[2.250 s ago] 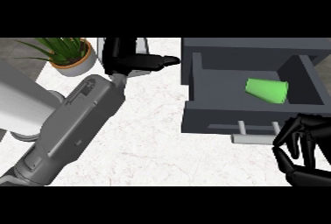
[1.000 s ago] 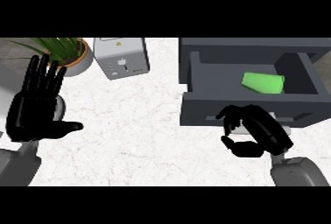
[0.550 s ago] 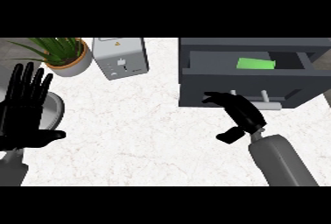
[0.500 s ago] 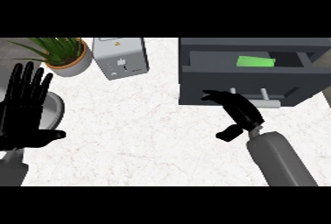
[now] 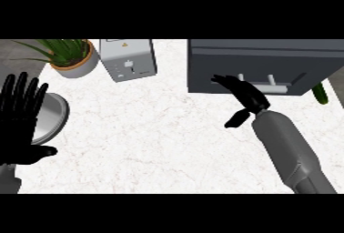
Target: Pick up the cup, place it into the drawer and close the drawer
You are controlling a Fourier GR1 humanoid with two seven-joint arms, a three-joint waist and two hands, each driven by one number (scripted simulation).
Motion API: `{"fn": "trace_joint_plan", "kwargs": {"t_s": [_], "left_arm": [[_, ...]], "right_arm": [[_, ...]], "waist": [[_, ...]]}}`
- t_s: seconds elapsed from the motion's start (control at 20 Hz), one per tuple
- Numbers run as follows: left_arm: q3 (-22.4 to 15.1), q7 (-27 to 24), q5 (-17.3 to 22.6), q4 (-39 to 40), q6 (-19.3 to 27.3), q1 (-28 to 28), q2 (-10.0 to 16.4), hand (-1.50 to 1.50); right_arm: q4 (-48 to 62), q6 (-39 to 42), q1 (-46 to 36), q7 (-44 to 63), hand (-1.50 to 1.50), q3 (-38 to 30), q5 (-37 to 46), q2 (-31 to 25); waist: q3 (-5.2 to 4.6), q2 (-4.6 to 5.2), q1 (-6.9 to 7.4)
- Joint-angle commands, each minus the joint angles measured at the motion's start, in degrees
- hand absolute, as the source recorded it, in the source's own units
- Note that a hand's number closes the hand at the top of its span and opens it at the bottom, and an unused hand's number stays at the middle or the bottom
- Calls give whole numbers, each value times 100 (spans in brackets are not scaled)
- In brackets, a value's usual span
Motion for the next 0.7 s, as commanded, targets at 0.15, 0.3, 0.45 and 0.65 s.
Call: {"fn": "trace_joint_plan", "kwargs": {"t_s": [0.15, 0.3, 0.45, 0.65], "left_arm": [[158, 236, 13, -37, -40, -199, -66, -150], [183, 156, 32, -7, -339, 38, -56, -150], [49, 23, -196, 229, -261, -246, -193, -150], [156, 30, -202, 278, -441, -181, -35, -150]], "right_arm": [[1802, -111, -874, -876, -150, -440, 0, -386], [2088, 189, -1408, -718, -150, -552, -36, -490], [2295, 286, -1633, -770, -150, -678, -97, -711], [2439, 153, -1653, -923, -150, -755, -118, -838]], "waist": [[22, 75, 79], [20, 76, 130], [25, 161, 225], [28, 188, 317]]}}
